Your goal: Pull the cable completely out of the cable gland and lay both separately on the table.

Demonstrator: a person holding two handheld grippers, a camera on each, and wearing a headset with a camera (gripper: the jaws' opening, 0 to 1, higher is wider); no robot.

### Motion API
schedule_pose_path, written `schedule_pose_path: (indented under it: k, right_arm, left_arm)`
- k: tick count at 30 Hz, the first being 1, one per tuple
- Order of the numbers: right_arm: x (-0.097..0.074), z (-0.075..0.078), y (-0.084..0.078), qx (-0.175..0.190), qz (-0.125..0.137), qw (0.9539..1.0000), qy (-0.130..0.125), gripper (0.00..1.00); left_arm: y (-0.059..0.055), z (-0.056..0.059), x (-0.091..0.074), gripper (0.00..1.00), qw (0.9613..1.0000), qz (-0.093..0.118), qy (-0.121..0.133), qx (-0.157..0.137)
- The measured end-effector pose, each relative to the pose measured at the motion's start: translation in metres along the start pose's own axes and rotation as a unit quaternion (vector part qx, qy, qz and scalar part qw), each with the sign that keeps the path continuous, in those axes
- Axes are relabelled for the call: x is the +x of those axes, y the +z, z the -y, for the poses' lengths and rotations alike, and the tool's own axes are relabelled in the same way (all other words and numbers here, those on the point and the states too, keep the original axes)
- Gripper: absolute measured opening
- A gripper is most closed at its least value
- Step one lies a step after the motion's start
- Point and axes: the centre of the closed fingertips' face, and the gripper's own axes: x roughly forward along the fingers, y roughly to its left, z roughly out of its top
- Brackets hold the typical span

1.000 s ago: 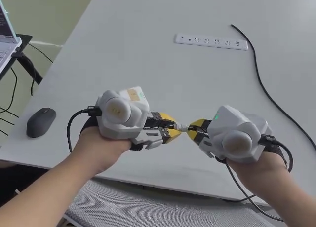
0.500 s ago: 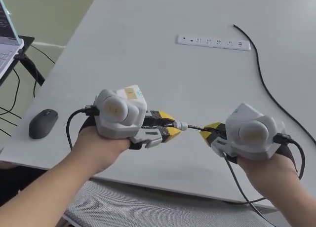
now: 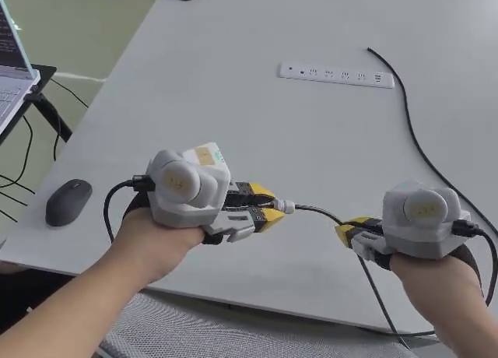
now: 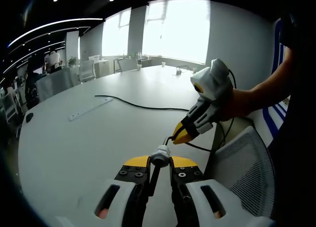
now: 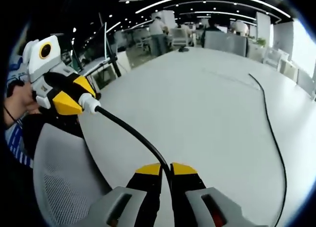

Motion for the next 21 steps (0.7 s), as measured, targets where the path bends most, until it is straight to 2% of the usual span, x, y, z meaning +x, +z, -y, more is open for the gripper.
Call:
schedule_pose_path:
  k: [4,7,19,21]
  right_arm:
    - [0.002,0.006,-0.011,0.048,-0.012,0.9988,-0.001,0.01]
    - [0.003,0.008,-0.015,0.060,-0.016,0.9981,0.000,0.01]
    - [0.001,0.007,-0.015,0.050,-0.006,0.9987,0.010,0.02]
    - [0.001,0.006,-0.014,0.021,0.000,0.9997,0.015,0.02]
  left_arm:
    - [-0.001,0.001,0.000,0.16,1.0000,-0.001,0.001,0.000]
    - [-0.001,0.002,0.001,0.16,1.0000,-0.001,0.001,0.001]
    - [-0.001,0.001,0.002,0.16,1.0000,-0.003,0.005,-0.002]
    - [-0.001,0.001,0.003,0.16,1.0000,-0.003,0.008,-0.001]
